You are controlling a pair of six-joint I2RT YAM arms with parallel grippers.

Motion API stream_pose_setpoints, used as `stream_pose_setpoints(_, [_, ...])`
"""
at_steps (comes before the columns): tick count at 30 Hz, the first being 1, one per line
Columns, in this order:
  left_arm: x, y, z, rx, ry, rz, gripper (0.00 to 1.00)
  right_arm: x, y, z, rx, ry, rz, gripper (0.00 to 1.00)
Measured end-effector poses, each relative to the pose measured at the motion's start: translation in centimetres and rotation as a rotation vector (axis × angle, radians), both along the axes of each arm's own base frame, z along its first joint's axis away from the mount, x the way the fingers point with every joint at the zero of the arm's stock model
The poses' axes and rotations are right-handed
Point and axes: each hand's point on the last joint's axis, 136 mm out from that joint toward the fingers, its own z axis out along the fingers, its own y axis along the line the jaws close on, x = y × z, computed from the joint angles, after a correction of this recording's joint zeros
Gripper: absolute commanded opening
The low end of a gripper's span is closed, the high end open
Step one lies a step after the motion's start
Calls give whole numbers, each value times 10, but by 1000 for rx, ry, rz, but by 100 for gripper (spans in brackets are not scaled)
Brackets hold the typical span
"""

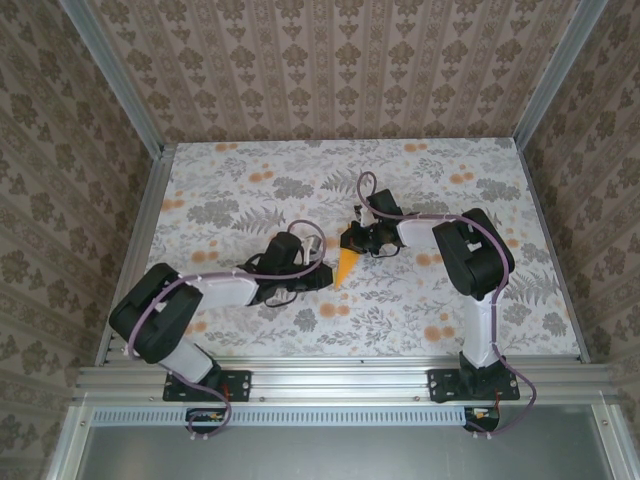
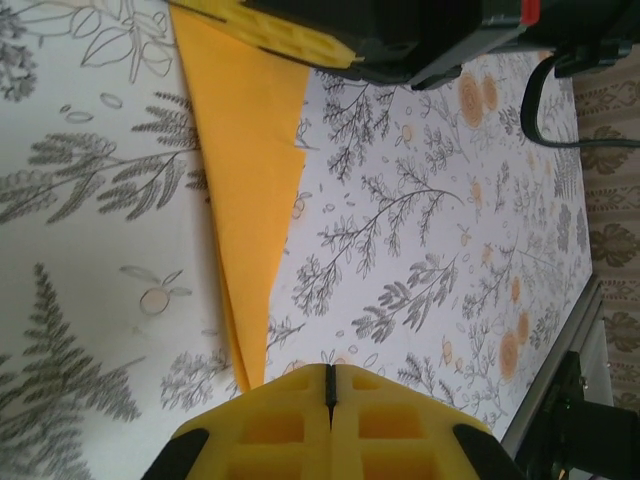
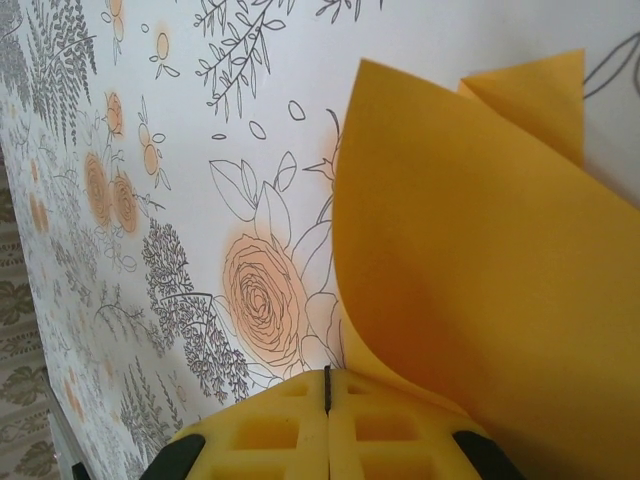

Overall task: Fold a paper plane with a square sheet of paper (pick it up from the middle)
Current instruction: Fold the wing for the fifth time at the center of the table.

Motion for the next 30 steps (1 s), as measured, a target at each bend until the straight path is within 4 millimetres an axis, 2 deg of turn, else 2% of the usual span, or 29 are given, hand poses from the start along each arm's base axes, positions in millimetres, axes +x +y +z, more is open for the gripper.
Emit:
stream_pose_setpoints(5, [14, -16, -16, 5, 39, -1, 5, -1, 1, 1, 14, -12, 3, 7])
stream_pose_setpoints(11, [14, -18, -45, 41, 94, -2, 3, -3, 2, 1, 22, -16, 8, 8])
stream_pose_setpoints(21, [13, -17, -44, 34, 84, -1, 4, -6, 1, 2, 23, -17, 10, 8])
stream_pose_setpoints(30, [16, -20, -27, 3, 58, 16, 8, -36, 8, 1, 45, 25, 31, 8])
